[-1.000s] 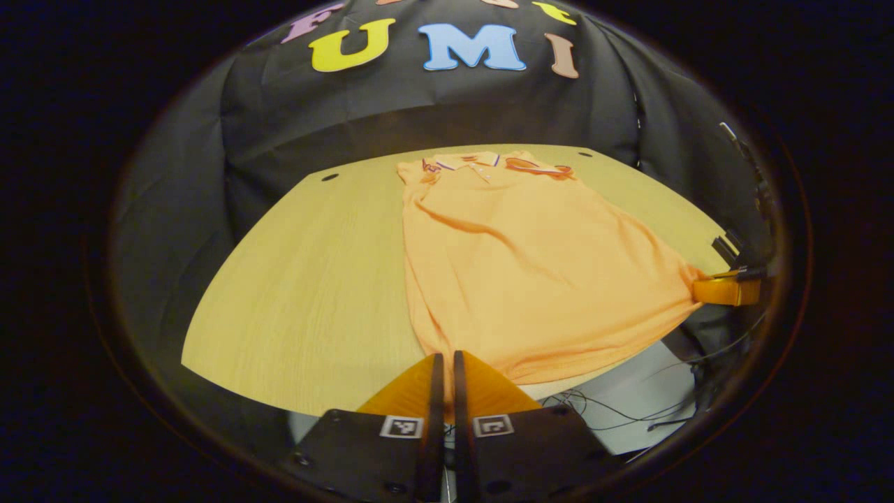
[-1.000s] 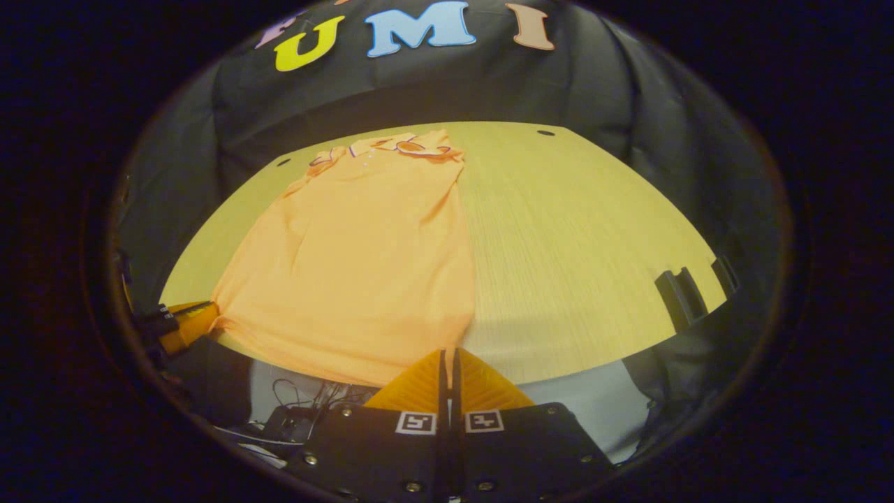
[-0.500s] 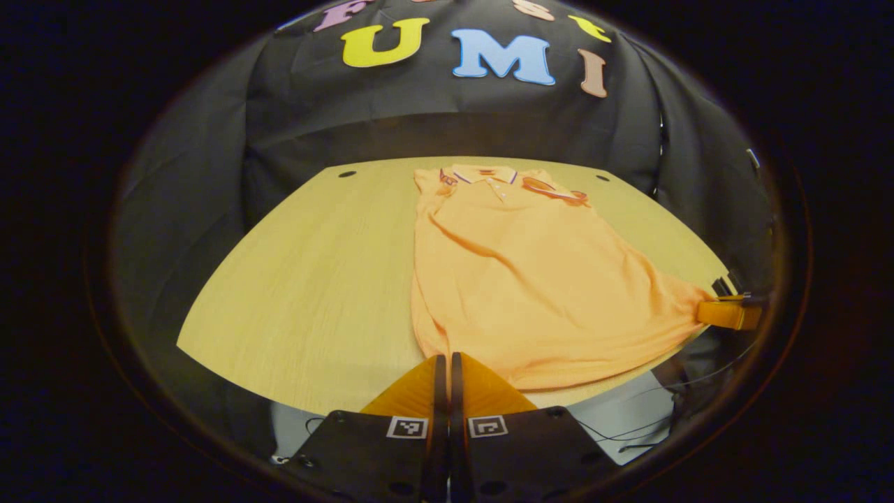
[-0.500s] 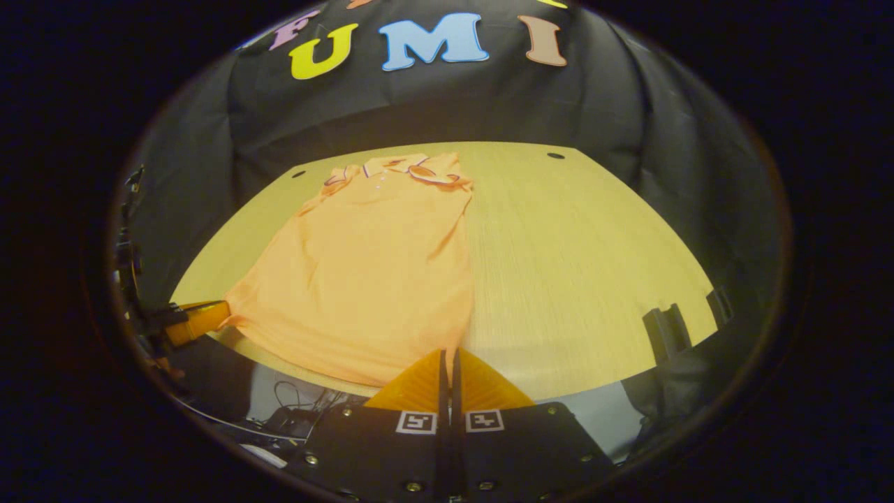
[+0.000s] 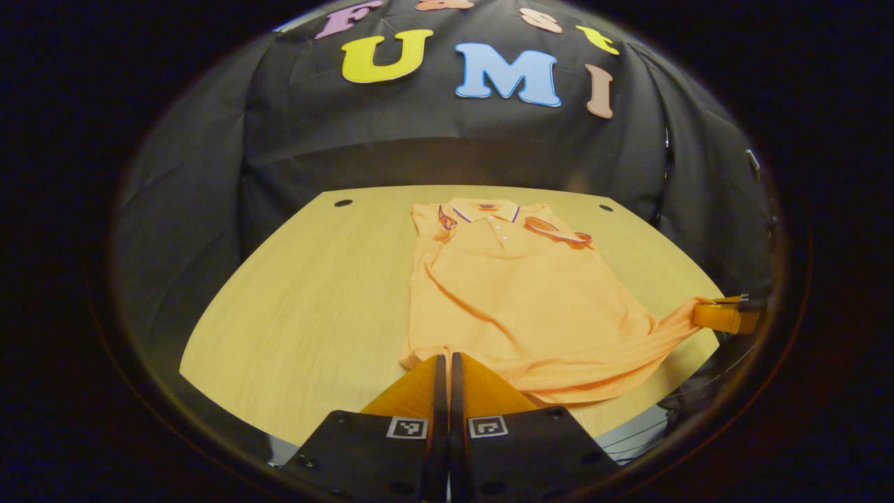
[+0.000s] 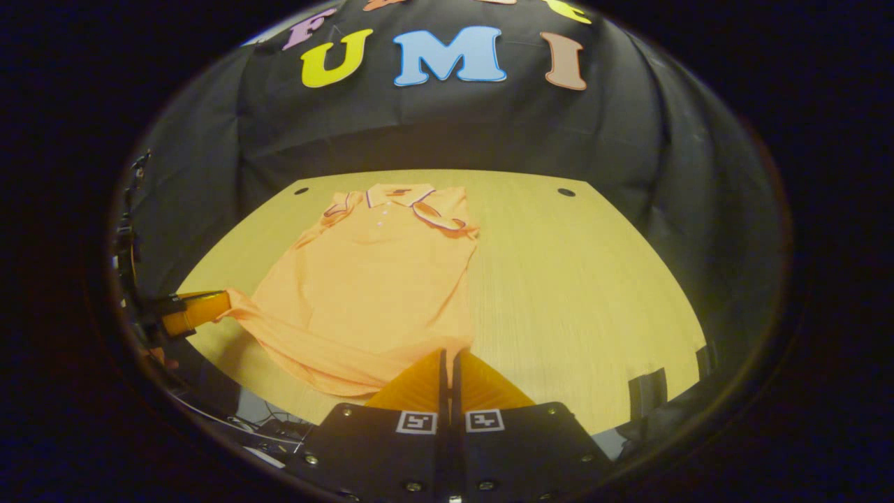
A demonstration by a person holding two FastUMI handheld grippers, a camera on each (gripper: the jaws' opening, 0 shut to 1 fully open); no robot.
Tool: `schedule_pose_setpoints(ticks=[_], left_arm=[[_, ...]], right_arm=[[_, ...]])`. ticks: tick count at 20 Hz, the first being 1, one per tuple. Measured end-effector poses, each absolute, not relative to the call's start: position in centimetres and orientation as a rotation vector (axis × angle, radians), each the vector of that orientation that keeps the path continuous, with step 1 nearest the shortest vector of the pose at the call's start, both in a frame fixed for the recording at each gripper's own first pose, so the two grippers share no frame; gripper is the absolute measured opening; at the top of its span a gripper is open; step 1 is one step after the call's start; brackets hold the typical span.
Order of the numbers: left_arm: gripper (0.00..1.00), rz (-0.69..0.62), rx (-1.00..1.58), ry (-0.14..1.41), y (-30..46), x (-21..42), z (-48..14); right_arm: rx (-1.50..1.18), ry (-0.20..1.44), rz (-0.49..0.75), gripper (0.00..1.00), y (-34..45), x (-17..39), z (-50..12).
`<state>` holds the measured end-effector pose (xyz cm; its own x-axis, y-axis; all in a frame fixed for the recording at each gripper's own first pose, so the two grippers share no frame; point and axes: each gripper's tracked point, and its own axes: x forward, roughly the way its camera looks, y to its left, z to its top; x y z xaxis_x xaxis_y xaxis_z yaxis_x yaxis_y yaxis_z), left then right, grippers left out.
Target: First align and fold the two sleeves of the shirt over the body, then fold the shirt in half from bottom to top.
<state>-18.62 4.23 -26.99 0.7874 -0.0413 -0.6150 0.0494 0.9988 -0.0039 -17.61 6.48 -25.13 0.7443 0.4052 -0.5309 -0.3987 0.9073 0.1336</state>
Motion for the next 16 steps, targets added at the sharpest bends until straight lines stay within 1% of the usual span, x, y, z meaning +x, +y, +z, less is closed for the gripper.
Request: schedule_pose_setpoints(ticks=[7,8,10,11,16], left_arm=[[0.07,-0.058,0.008,0.642,4.2,-12.8,-26.0],[0.08,-0.058,0.008,0.639,4.2,-12.0,-26.0],[0.07,-0.066,0.009,0.637,4.1,-10.4,-26.0],[0.08,-0.069,0.013,0.639,4.2,-9.8,-26.0],[0.07,-0.091,0.045,0.639,4.3,-6.2,-26.5]], right_arm=[[-0.001,0.563,0.431,0.01,7.7,-13.2,-23.5],[-0.003,0.560,0.429,0.00,7.9,-12.5,-23.3],[-0.006,0.559,0.424,0.00,8.4,-11.0,-23.1],[-0.004,0.559,0.422,0.01,8.7,-10.4,-23.0],[0.008,0.564,0.409,0.01,9.7,-7.1,-22.6]])
